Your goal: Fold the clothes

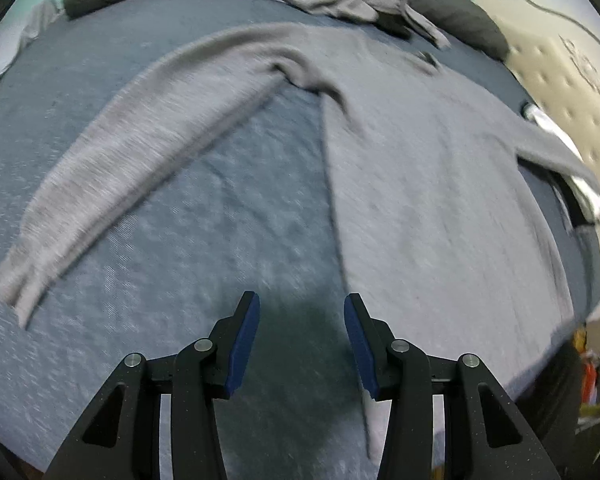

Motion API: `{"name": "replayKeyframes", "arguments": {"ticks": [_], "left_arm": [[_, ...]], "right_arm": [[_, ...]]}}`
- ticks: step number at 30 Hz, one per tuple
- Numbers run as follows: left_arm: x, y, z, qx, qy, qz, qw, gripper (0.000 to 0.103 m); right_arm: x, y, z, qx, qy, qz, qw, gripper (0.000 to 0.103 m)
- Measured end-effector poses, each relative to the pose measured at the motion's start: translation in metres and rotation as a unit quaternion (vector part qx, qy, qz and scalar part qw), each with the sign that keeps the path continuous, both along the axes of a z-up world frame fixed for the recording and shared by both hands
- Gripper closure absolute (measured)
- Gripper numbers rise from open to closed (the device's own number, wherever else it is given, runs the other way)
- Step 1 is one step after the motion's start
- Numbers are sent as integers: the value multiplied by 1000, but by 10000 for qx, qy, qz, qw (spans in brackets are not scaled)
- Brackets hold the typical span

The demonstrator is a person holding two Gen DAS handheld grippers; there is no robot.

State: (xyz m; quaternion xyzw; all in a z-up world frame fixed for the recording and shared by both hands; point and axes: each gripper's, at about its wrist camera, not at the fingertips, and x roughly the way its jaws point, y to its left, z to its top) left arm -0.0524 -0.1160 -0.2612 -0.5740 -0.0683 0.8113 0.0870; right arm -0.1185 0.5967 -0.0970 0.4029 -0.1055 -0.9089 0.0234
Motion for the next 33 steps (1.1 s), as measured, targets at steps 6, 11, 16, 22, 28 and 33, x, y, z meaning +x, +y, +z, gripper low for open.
{"name": "replayKeyframes", "arguments": {"ticks": [6, 11, 16, 22, 28, 33], "left_arm": [[27, 23, -11, 67, -221, -282, 9993, 48], [44, 38, -24, 22, -378, -430, 9984, 48], [55, 45, -34, 191, -530, -467, 9973, 48], [69, 54, -47, 280, -676, -633, 9953, 48], [80, 68, -51, 237, -664, -962, 9929, 98], [87, 66, -32, 342, -393, -1035, 9933, 99]], "right_arm": [[20, -79, -63, -257, -908, 1031, 9902, 45], [38, -129, -99, -341, -1350, 1444, 9797, 45], [49, -165, -129, -442, -1799, 1909, 9640, 45], [67, -203, -157, -15, -2229, 2314, 9470, 42], [73, -211, -172, 211, -2444, 2318, 9413, 42], [79, -204, -183, 240, -2541, 2217, 9411, 48]]}}
